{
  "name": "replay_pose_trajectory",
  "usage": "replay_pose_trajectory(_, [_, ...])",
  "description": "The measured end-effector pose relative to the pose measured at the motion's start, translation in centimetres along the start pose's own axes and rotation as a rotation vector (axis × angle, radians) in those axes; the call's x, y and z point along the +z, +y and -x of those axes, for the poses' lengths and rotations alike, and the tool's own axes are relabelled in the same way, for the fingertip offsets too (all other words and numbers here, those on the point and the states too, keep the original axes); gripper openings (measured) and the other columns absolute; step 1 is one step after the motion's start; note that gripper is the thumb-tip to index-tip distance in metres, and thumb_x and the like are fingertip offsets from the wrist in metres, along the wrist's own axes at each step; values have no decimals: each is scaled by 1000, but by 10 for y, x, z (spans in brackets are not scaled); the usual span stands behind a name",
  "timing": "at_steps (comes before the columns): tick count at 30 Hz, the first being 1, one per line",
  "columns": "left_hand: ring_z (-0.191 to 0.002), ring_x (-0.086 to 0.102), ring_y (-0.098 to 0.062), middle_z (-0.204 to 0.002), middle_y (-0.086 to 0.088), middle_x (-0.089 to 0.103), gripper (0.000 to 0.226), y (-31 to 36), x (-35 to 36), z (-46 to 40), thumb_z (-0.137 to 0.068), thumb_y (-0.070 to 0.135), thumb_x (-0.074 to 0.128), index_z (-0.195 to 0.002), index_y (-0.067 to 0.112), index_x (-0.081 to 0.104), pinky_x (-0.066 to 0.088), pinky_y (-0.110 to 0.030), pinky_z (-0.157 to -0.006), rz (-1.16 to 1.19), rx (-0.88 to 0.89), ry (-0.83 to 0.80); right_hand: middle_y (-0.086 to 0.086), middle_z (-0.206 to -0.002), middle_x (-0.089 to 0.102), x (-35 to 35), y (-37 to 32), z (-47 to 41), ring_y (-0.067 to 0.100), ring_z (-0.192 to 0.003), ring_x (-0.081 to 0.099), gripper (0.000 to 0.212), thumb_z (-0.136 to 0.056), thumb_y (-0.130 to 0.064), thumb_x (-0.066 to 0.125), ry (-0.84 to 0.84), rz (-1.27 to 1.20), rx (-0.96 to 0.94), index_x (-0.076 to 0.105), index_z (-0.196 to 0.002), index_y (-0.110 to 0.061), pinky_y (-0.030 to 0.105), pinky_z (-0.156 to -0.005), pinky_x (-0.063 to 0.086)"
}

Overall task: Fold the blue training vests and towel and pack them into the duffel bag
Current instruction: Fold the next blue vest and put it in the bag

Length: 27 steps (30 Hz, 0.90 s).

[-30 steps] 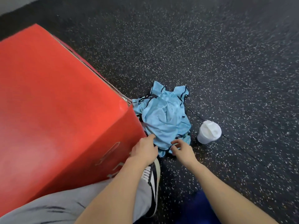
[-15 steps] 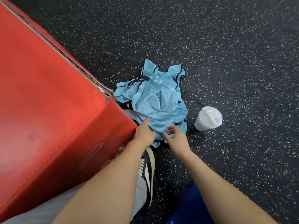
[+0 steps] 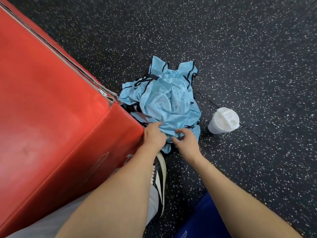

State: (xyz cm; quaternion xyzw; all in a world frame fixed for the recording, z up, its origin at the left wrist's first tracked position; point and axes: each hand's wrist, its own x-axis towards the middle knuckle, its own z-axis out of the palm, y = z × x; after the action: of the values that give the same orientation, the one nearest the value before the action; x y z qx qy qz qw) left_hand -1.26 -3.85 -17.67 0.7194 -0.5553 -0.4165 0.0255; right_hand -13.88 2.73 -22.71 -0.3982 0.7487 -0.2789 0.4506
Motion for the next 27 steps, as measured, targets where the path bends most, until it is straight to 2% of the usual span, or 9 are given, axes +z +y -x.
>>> replay_pose_trajectory(3, [-122,58,-26,-132,-10,63,51,2,-3,4,-88,2,58,-137,15,60,43,-35,-110,2,2,20,-8,-112,62,-4,-7,7,-4,-90,57,29,-88,-21,73,45,-41,-4,66,-116,-17,3,-76,41])
replay_pose_trajectory(6, [-125,56,-25,-133,-9,63,46,5,-8,12,-89,2,56,-133,14,63,42,-36,-111,4,34,55,-13,-105,66,-12,-14,18,-9,-93,58,22,-87,-21,74,62,-97,0,69,-109,-20,-1,-75,38])
replay_pose_trajectory(9, [-125,56,-26,-131,-10,64,46,10,-19,25,-89,0,53,-132,13,65,42,-36,-110,-12,84,62,-18,-103,68,-24,-24,32,-6,-95,61,19,-87,-20,74,58,-141,-12,71,-105,-21,9,-83,43])
replay_pose_trajectory(13, [-121,59,-25,-126,-7,66,46,14,-39,48,-89,2,56,-131,17,66,44,-35,-108,-33,148,72,-10,-93,75,-47,-50,51,1,-88,69,13,-85,-19,77,48,-237,-51,76,-99,-21,27,-88,56])
replay_pose_trajectory(16, [-118,61,-21,-127,-4,67,44,24,-54,74,-90,5,59,-131,19,66,45,-30,-106,-38,211,99,-3,-87,77,-67,-78,70,22,-79,72,14,-83,-26,79,17,-277,-100,76,-96,-27,40,-79,58])
replay_pose_trajectory(18, [-118,62,-20,-128,-3,67,43,32,-63,94,-91,5,59,-131,19,66,44,-28,-106,-36,256,130,-4,-90,77,-81,-97,83,25,-78,71,16,-80,-32,79,17,-297,-161,76,-96,-29,44,-76,57])
replay_pose_trajectory(22, [-111,63,-20,-123,-4,68,35,49,-87,136,-91,3,60,-123,14,70,45,-33,-106,66,369,290,-13,-103,75,-112,-141,110,8,-92,70,15,-84,-26,77,39,-286,-283,77,-98,-33,27,-82,55])
replay_pose_trajectory(25, [-107,64,-13,-115,1,72,25,64,-112,171,-94,9,61,-115,15,75,43,-22,-102,137,481,397,-19,-105,72,-131,-173,131,-9,-92,66,16,-87,-19,77,52,-303,-367,76,-101,-26,9,-80,50])
replay_pose_trajectory(27, [-106,63,-10,-113,4,73,24,76,-133,190,-95,11,60,-112,17,76,40,-15,-98,144,541,450,-19,-103,73,-140,-195,143,-10,-91,65,14,-88,-18,77,67,-315,-420,77,-101,-25,8,-80,49])
